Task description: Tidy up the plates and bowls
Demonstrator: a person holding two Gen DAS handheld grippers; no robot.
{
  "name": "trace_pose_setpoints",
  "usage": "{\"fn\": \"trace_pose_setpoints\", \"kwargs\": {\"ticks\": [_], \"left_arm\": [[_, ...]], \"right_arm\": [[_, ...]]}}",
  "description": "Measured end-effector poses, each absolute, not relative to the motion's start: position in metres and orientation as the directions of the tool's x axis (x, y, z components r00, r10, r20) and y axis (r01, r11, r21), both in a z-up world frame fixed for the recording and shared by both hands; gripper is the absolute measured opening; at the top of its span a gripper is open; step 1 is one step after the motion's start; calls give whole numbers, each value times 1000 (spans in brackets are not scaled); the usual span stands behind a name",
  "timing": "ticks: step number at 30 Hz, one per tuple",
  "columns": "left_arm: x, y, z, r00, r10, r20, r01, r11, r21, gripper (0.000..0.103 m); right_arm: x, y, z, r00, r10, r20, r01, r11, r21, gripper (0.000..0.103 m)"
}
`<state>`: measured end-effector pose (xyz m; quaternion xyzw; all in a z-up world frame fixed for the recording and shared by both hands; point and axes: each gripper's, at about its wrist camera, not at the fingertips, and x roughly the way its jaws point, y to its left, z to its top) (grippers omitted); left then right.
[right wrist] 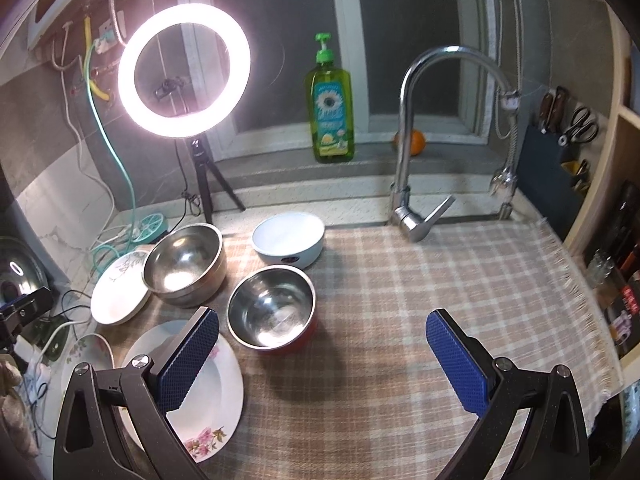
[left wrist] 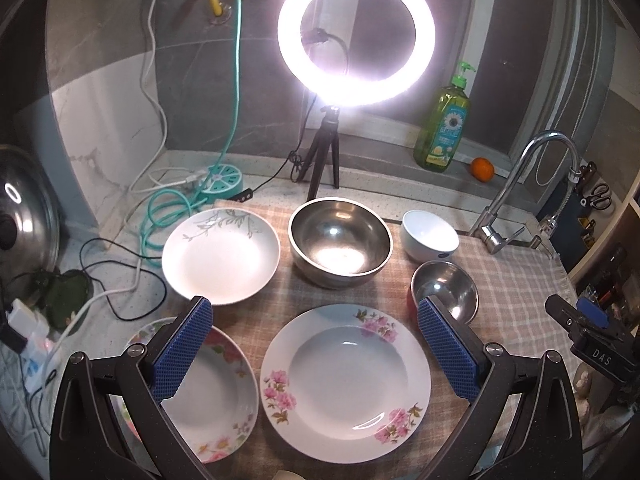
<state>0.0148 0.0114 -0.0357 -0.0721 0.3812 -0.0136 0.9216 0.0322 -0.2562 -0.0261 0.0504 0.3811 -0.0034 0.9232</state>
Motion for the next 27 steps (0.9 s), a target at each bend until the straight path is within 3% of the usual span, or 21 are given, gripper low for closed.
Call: {"fn": "trace_pose_setpoints", "kwargs": {"ticks": [8,13,15,21,27], "left_arm": [[19,37,-52,663,-83,-744,-77,981,-178,93],[24,52,-67,620,-116,-776,-85,973,-214,81],[28,54,-74,596,-128,-793,-74,974,-212,68],[44,58,-91,526,-170,-833,0,980,-200,64],[64,58,-111,438,-241,-866,69,970,-234,52]], "right_arm": [[38,-250,-42,676,99,-730,-5,992,129,103],[44,-247,-54,638,156,-754,-32,984,175,99],[45,-245,-61,615,178,-768,-43,980,192,89],[45,-236,-85,529,252,-811,-53,963,265,63],[38,-231,-107,461,287,-839,-23,950,313,51]]}}
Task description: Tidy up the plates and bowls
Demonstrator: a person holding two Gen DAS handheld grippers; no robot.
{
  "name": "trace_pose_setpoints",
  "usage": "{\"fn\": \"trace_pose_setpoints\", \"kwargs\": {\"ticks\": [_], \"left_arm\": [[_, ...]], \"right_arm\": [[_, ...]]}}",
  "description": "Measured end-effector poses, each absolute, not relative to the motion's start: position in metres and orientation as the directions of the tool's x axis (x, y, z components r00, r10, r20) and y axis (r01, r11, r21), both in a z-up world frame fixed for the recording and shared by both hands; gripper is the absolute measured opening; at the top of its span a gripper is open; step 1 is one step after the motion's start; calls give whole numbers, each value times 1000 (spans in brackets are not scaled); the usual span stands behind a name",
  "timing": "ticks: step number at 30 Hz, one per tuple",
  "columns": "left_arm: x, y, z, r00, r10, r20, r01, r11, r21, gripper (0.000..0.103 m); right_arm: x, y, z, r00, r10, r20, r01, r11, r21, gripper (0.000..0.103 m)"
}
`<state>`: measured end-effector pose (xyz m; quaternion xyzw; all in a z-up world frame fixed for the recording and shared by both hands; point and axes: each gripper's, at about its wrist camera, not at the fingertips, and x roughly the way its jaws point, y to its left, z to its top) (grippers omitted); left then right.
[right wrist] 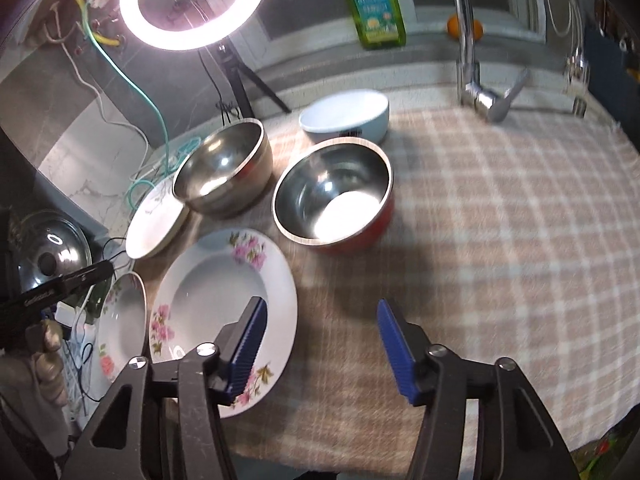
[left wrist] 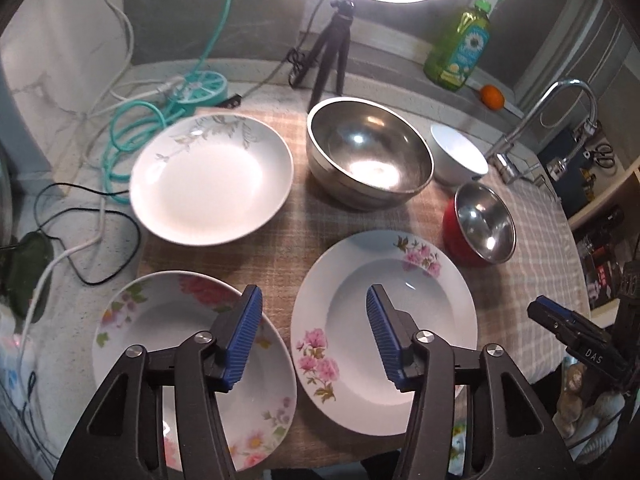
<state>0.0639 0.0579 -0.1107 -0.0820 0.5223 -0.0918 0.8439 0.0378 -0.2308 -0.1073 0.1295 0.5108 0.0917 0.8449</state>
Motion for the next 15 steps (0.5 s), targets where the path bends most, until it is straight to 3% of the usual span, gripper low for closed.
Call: {"fn": "trace_pose_setpoints", "kwargs": {"ticks": [4,15], "left_arm": [[76,56,-124,367,-292,-883,111,956,-270,43],[105,61,-145,256,-334,-907,186,938,-292,33]], "right_arm": [[31,-228,-120,429,309,-849,8,938,346,44],[22,-218,-146,366,381,-849,84,895,438,27]]}}
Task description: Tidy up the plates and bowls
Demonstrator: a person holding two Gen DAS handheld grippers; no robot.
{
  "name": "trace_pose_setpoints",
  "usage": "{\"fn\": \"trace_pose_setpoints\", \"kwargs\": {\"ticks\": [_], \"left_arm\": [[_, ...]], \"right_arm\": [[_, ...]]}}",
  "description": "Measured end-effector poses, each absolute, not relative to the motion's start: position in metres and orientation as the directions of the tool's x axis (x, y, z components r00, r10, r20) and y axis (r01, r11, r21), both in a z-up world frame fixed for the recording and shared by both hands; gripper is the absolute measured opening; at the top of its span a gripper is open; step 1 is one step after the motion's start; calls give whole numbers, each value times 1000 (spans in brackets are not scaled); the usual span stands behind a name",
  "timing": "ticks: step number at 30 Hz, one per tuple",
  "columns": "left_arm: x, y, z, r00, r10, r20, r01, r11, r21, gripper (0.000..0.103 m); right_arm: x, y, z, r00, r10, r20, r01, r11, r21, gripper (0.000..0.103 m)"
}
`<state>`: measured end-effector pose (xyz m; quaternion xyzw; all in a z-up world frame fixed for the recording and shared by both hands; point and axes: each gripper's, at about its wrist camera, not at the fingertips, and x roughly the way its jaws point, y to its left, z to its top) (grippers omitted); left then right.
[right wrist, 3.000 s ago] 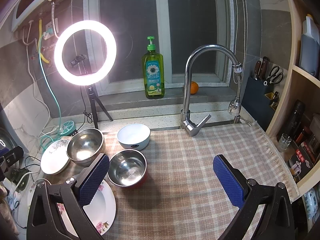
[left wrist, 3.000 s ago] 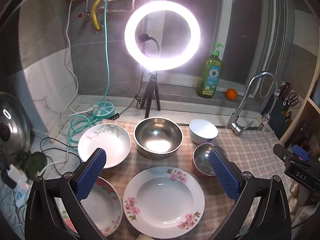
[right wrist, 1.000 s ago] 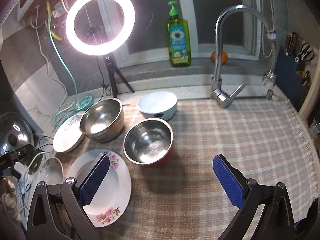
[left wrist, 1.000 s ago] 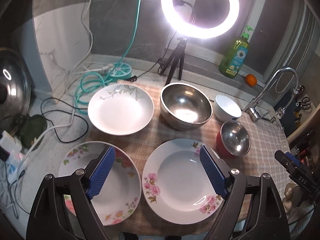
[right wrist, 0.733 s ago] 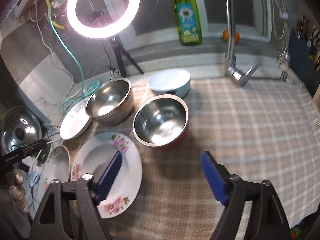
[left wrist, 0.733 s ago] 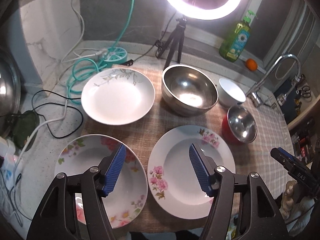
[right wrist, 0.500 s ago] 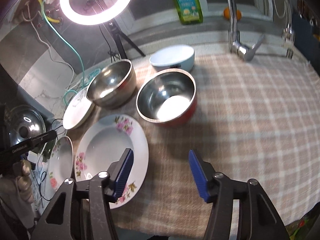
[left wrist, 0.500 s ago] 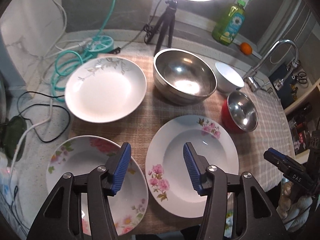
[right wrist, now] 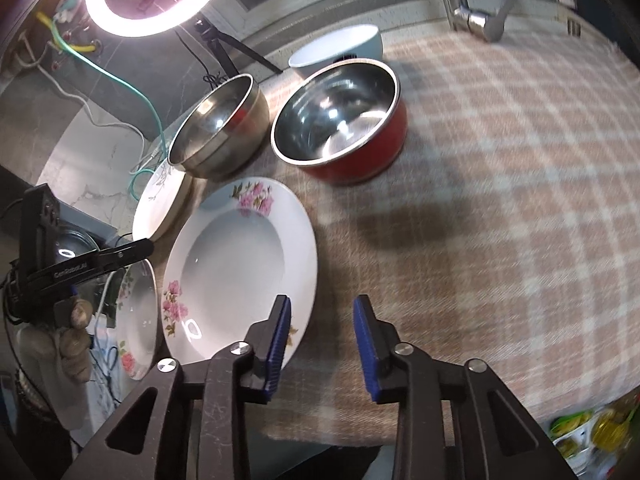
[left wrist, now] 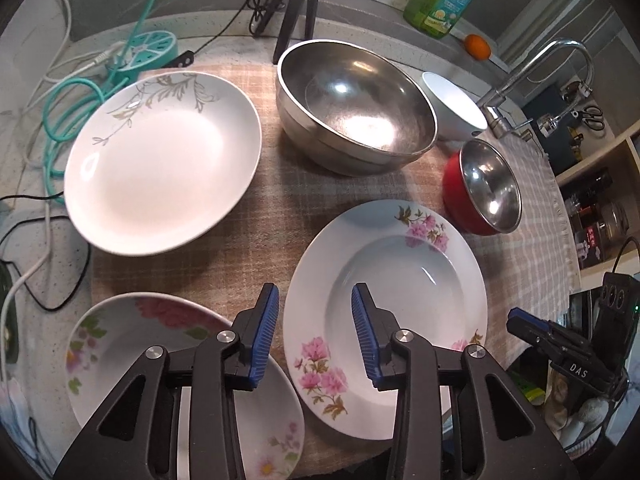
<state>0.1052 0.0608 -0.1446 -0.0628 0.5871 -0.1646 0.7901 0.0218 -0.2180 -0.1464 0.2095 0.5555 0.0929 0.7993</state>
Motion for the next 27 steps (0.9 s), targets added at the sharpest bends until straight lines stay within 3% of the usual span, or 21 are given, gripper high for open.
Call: {"fn": "trace_pose_setpoints", "kwargs": {"ticks": [15,17,27], "left_arm": [[128,59,-165,159,-355,-921,213,923,-319,32],[130,61,-167,151,-361,-920,208,922,-328,26],[132,61,-175,118,-358,-926,209,921,-329,17]], "right_arm": [[22,-217,-175,342,473,-812,177,816,550,22],[22,-216,-178,335,479,-811,177,814,554,21],[22,-218,-181,323,504,-801,167,802,573,13]]}}
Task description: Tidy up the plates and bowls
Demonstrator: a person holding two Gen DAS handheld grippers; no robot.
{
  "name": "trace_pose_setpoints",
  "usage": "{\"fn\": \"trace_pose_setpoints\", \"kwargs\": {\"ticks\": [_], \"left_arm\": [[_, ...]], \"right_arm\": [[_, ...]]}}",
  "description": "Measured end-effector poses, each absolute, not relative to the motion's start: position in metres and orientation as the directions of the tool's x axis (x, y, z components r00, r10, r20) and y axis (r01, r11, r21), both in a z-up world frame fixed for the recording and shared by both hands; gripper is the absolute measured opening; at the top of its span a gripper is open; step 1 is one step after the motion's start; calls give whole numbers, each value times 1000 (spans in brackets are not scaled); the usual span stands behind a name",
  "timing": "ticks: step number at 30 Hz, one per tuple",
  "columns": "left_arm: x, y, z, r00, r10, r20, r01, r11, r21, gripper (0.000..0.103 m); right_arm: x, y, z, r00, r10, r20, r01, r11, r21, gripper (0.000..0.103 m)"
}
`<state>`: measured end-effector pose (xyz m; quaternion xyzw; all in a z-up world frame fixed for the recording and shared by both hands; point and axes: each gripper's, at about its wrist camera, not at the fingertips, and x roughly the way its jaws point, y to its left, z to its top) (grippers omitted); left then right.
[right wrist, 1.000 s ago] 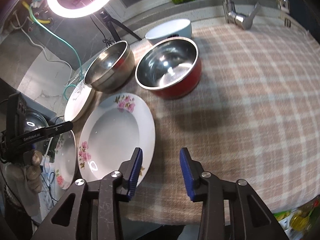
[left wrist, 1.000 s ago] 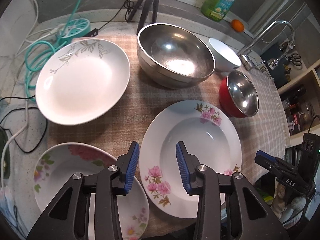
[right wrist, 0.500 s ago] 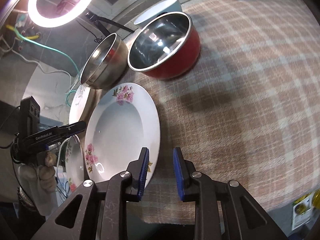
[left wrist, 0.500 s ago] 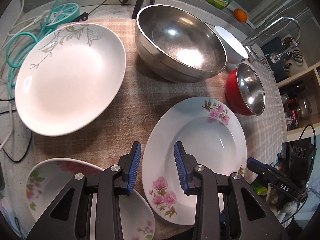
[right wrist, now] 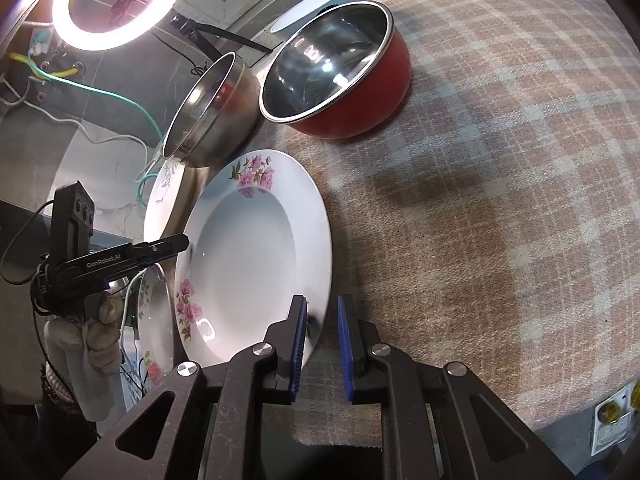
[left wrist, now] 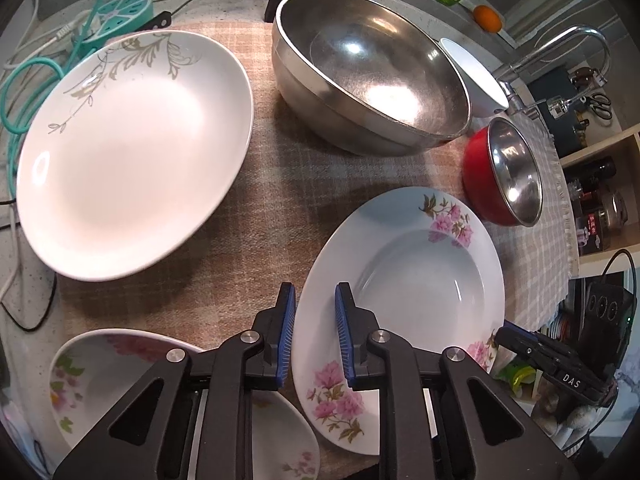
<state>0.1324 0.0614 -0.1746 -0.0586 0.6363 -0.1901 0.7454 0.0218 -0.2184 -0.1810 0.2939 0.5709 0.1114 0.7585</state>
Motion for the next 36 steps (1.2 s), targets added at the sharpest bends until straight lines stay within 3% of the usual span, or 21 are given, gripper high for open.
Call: {"fn": "trace_pose_setpoints", "kwargs": {"ticks": [36], "left_arm": [[126,50,-177,91,-376,-922,223,910,-349,16]], "right_arm": [[24,-227,-179,310,509,-803,213,786,580,11]]}}
